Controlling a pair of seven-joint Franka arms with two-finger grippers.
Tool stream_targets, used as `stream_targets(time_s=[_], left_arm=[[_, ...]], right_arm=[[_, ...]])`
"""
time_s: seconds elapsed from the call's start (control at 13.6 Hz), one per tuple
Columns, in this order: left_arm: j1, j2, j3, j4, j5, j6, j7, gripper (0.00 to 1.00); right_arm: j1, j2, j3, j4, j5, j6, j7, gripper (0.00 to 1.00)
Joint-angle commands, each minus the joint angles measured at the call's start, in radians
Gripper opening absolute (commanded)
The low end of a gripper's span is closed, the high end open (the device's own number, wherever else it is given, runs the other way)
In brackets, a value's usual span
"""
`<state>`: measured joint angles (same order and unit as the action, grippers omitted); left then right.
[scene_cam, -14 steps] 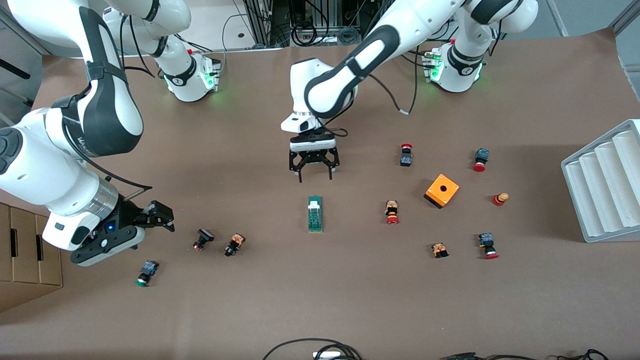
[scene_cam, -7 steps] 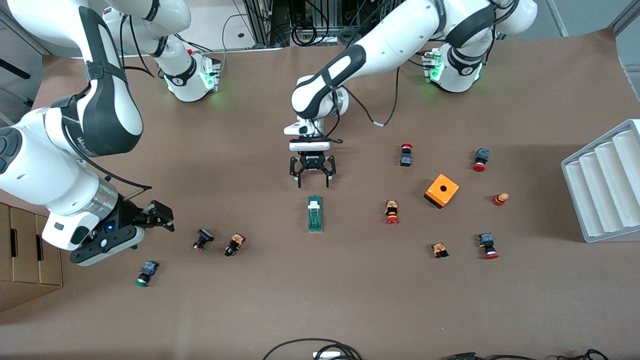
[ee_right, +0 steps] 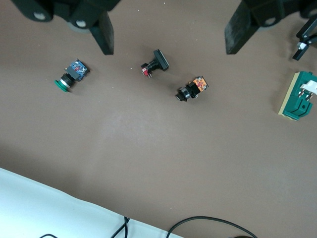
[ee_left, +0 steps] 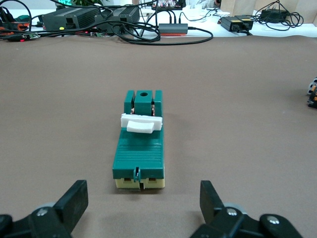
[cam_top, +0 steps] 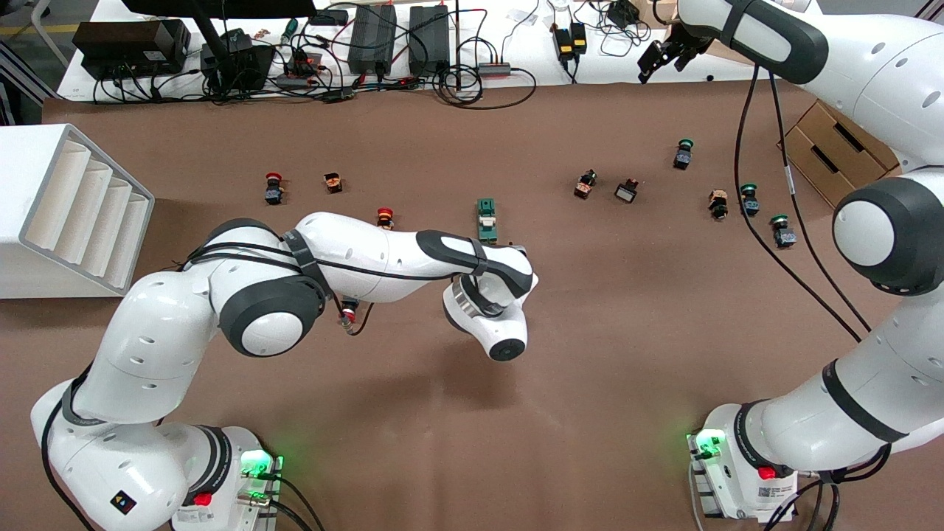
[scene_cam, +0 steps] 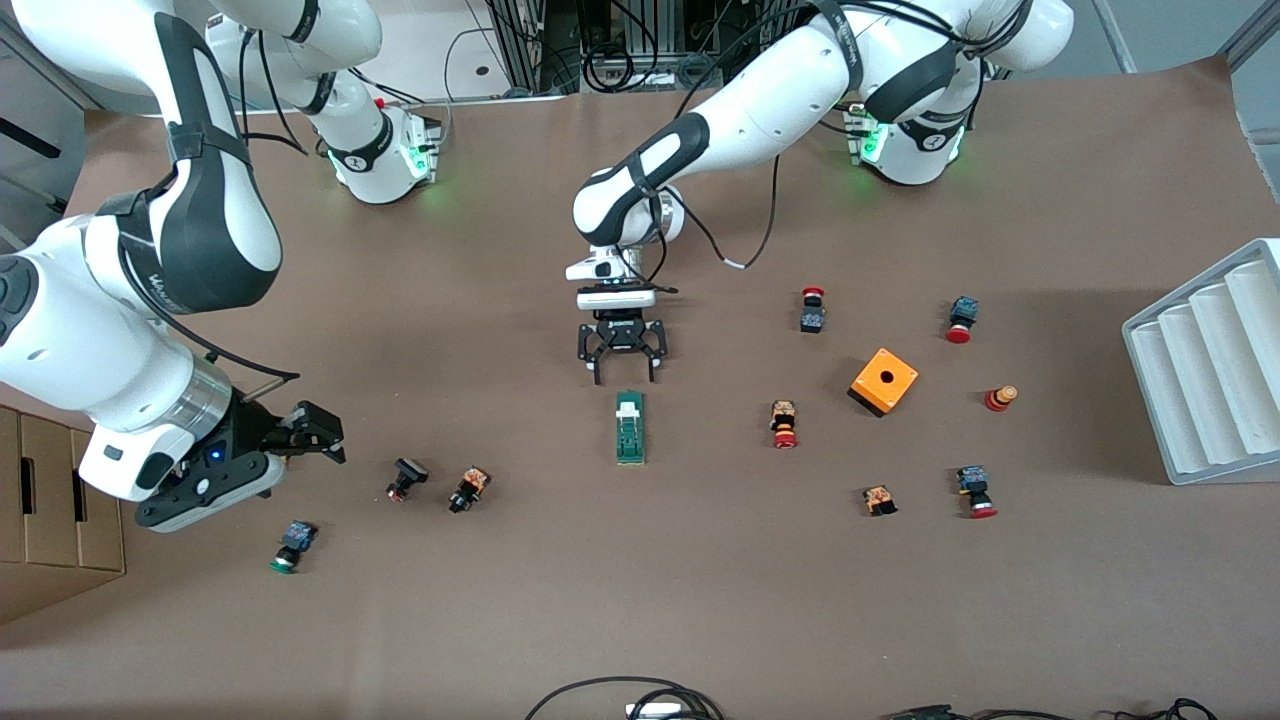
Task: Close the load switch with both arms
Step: 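Lower the left gripper over the white handle of the green switch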
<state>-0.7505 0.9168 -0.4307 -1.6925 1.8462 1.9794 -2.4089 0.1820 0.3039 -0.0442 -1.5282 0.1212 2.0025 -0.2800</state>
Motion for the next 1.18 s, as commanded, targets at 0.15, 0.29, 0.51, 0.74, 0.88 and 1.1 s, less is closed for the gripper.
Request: stream_targets(time_s=[0.15, 0.29, 0.51, 0.74, 0.88, 1.1], left_arm=[[-0.029, 0.031, 0.012, 0.020, 0.021, -0.043, -0.050, 1.00], [-0.036, 0.039, 0.020, 0.017, 0.062, -0.053, -0.053, 0.95], [-0.058, 0.056, 0.043, 0.017, 0.079, -0.074, -0.094, 0.53], [-0.064, 0.060, 0.073, 0.016, 0.125, -0.074, -0.104, 0.40], [-0.066, 0.060, 0.073, 0.013, 0.125, -0.074, -0.104, 0.42], [-0.066, 0.062, 0.073, 0.014, 0.125, -0.074, -0.104, 0.48]], right_arm=[[-0.007, -0.016, 0.006, 0.000, 0.020, -0.030, 0.004, 1.00], [-0.006, -0.016, 0.006, 0.000, 0.020, -0.040, 0.013, 1.00], [0.000, -0.017, 0.007, 0.000, 0.018, -0.047, 0.022, 1.00], [0.019, -0.020, 0.009, 0.002, 0.018, -0.056, 0.038, 1.00], [0.028, -0.020, 0.010, 0.005, 0.018, -0.054, 0.061, 1.00], [0.028, -0.017, 0.010, 0.006, 0.017, -0.051, 0.062, 1.00]])
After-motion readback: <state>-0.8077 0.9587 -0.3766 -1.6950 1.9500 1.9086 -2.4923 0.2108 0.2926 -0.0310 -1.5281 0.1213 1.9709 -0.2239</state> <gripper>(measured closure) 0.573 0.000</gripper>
